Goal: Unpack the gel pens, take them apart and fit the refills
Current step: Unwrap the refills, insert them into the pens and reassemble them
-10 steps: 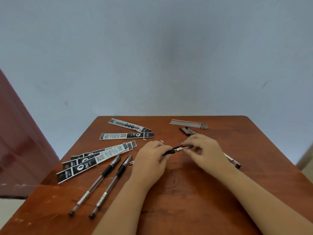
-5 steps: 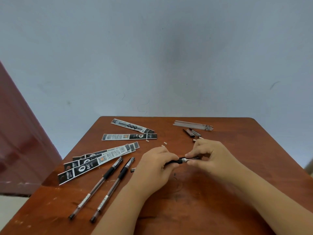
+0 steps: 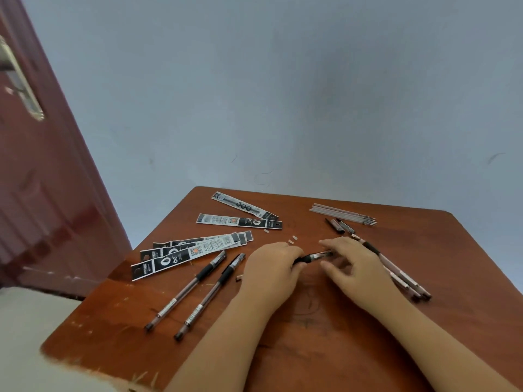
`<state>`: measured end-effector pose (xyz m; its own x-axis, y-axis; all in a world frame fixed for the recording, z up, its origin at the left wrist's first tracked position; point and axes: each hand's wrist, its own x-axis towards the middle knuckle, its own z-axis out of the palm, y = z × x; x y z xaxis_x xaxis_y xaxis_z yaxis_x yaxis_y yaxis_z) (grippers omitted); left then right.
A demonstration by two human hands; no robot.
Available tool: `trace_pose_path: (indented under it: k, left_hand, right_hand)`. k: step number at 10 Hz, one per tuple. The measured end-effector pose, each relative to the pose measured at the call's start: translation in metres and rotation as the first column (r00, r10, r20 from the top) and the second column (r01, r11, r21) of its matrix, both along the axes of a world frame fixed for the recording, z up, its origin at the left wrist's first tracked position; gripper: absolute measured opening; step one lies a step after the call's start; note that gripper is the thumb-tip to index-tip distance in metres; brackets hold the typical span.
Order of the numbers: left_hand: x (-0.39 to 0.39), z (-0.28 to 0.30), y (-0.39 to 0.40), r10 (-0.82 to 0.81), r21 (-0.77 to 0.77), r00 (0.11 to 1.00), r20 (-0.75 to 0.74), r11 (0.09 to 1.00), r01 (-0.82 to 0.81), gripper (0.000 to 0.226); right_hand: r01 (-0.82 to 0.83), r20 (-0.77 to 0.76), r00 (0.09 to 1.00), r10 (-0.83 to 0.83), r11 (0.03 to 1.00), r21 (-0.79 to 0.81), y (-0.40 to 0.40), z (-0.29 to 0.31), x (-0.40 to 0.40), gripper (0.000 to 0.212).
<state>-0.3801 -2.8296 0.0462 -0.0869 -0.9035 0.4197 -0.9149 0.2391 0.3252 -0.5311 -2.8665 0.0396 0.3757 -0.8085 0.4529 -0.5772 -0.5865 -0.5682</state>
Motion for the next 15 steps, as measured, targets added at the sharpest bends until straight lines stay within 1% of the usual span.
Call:
trace_pose_path:
  k: [1,2,3,4,5,6,7,9,11,13,15]
  left_hand:
    - [0.000,0.009,0.007,0.152,-0.149,0.975,0.160,0.980,-0.128,0.012]
    - [0.006,0.012,0.020,0.189,0.015,0.977,0.102,0.981,-0.191,0.020]
    - [0.024,0.003,0.033,0.290,0.172,0.949,0.119,0.936,-0.308,0.026]
    - [0.033,0.003,0.047,0.352,0.223,0.921,0.165,0.896,-0.383,0.024]
    - [0.039,0.007,0.053,0.396,0.197,0.889,0.228,0.876,-0.441,0.025]
    - [0.042,0.009,0.054,0.411,0.212,0.867,0.280,0.855,-0.474,0.025]
    - [0.045,0.009,0.054,0.413,0.202,0.858,0.306,0.853,-0.482,0.025]
    - [0.054,0.011,0.054,0.471,0.210,0.850,0.236,0.829,-0.518,0.023]
    - [0.054,0.008,0.060,0.474,0.212,0.858,0.197,0.834,-0.509,0.024]
    - [0.049,0.008,0.064,0.453,0.177,0.879,0.146,0.863,-0.474,0.028]
    - [0.035,0.008,0.059,0.377,0.111,0.916,0.135,0.913,-0.392,0.038]
  right_hand:
    - [0.024,-0.059,0.998,-0.019,0.996,0.089,0.002,0.000,0.000,0.043]
    - [0.028,-0.254,0.967,0.009,0.990,0.141,0.002,0.001,-0.001,0.045]
    - [0.005,-0.400,0.915,0.052,0.990,0.140,0.002,-0.002,0.000,0.045]
    - [0.006,-0.469,0.882,0.047,0.994,0.111,0.003,-0.004,0.002,0.044]
    - [-0.002,-0.476,0.878,0.047,0.996,0.094,0.004,-0.004,0.002,0.043]
    - [-0.012,-0.481,0.875,0.048,0.997,0.077,0.004,-0.005,0.001,0.043]
    - [-0.017,-0.485,0.873,0.049,0.997,0.071,0.005,-0.005,0.001,0.043]
    - [-0.016,-0.482,0.874,0.054,0.996,0.084,0.006,-0.003,0.001,0.042]
    - [-0.012,-0.489,0.871,0.057,0.996,0.094,0.006,-0.002,0.001,0.042]
    - [-0.016,-0.487,0.871,0.057,0.996,0.089,0.005,-0.005,0.000,0.042]
    - [-0.027,-0.475,0.877,0.070,0.995,0.096,0.002,-0.006,-0.001,0.042]
